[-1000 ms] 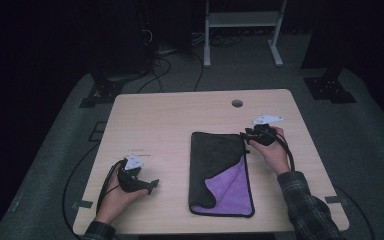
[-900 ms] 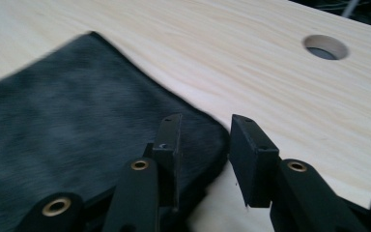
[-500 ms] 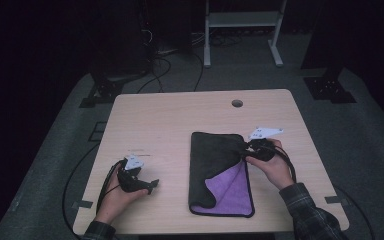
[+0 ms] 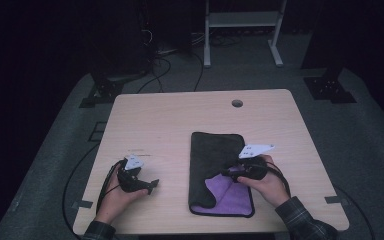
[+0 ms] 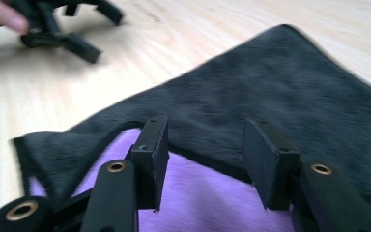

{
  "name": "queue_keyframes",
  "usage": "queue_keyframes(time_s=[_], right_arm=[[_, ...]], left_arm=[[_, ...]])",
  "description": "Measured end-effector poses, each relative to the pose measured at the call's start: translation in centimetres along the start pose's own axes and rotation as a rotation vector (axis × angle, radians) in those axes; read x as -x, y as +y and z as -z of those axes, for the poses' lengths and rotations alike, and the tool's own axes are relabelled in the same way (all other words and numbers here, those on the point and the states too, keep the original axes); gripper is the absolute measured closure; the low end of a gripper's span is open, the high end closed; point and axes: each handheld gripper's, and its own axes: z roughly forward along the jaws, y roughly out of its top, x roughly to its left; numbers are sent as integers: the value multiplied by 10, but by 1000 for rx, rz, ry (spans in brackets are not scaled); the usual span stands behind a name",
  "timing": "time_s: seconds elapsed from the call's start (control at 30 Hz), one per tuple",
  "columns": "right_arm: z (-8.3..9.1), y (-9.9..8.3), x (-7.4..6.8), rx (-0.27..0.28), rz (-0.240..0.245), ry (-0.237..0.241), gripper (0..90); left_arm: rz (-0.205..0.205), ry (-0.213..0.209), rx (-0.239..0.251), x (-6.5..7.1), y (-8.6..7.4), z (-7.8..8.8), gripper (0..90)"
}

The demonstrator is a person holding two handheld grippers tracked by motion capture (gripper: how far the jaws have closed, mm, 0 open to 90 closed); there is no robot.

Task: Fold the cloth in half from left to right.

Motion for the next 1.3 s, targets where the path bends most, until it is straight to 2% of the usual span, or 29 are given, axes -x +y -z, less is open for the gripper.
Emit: queue_keyframes(time_s=[0.1, 0.27, 0.43, 0.57, 0.67, 0.73, 0.87, 0.97, 1.13, 1.3], right_arm=[[-9, 0, -11, -13, 16, 34, 514], [-26, 2, -20, -30, 34, 75, 504], [-39, 1, -28, -66, 53, 113, 481], [-49, -1, -31, -95, 48, 134, 447], [-56, -4, -32, -114, 52, 140, 461], [-59, -5, -33, -126, 59, 136, 492], [-60, -7, -35, -143, 92, 114, 643], [-59, -7, -35, -145, 86, 116, 764], [-53, -5, -34, -128, 64, 129, 816], [-33, -4, -31, -84, 18, 146, 830]], left_arm=[[0, 0, 1, 0, 0, 0, 0], [-1, -1, 1, 0, 0, 0, 0], [-1, -1, 0, 0, 0, 0, 0], [-1, -1, 0, 0, 0, 0, 0], [-1, -1, 1, 0, 0, 0, 0], [-1, -1, 0, 0, 0, 0, 0], [-1, -1, 0, 0, 0, 0, 0], [-1, -1, 0, 0, 0, 0, 0], [-3, -2, 0, 0, 0, 0, 0], [-3, -2, 0, 0, 0, 0, 0]])
